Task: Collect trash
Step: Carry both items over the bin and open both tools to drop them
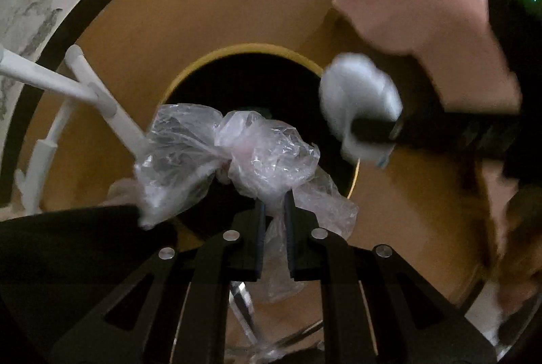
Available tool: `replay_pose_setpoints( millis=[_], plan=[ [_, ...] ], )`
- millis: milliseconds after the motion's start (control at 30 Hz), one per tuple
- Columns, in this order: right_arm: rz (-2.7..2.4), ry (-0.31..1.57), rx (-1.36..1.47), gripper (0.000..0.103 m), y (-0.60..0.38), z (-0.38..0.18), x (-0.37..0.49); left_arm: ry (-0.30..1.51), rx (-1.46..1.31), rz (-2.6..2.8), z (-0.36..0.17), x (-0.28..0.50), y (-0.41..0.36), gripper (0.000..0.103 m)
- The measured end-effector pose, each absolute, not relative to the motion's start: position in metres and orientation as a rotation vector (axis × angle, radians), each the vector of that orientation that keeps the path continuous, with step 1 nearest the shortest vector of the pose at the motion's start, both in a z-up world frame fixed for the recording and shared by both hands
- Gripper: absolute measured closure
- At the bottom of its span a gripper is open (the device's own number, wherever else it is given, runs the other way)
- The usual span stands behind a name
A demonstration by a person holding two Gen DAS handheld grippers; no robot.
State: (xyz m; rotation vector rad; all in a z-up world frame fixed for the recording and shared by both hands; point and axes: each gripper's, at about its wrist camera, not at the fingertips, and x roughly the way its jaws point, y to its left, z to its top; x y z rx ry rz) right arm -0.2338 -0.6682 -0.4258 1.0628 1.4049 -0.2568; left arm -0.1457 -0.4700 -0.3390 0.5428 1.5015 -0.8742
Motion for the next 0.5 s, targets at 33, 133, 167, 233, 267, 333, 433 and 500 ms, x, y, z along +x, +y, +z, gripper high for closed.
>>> replay_pose_setpoints(
  millis=[33,133,167,233,267,333,433,500],
  plan=[
    [-0.255,1.408,1.062,0.087,-0.669,-0.428,-0.233,1.493,0.539,-0.884,-0.338,-0.146,-0.471,0.094],
    [-0.248,1.422,1.062,0.087,-0.668,-0.432,-0.224,1.509,0.544,-0.898,-0.346,-0.149,-0.473,0.094],
    [-0.248,1.427,1.062,0.087,-0.668,-0.432,-0.224,1.516,0.537,-0.898,-0.347,-0.147,-0.476,0.094],
    [-0.250,1.434,1.067,0.087,-0.667,-0.435,-0.222,1.526,0.513,-0.896,-0.349,-0.142,-0.474,0.094],
    [-0.253,1.437,1.068,0.087,-0.667,-0.437,-0.221,1.527,0.503,-0.898,-0.349,-0.145,-0.471,0.094],
    [-0.259,1.438,1.071,0.087,-0.669,-0.439,-0.223,1.523,0.488,-0.901,-0.346,-0.145,-0.472,0.094],
    [-0.272,1.431,1.112,0.069,-0.673,-0.440,-0.228,1.526,0.491,-0.902,-0.349,-0.150,-0.472,0.064],
    [-0.304,1.424,1.124,0.028,-0.677,-0.437,-0.232,1.516,0.493,-0.908,-0.348,-0.153,-0.474,0.015]
  ],
)
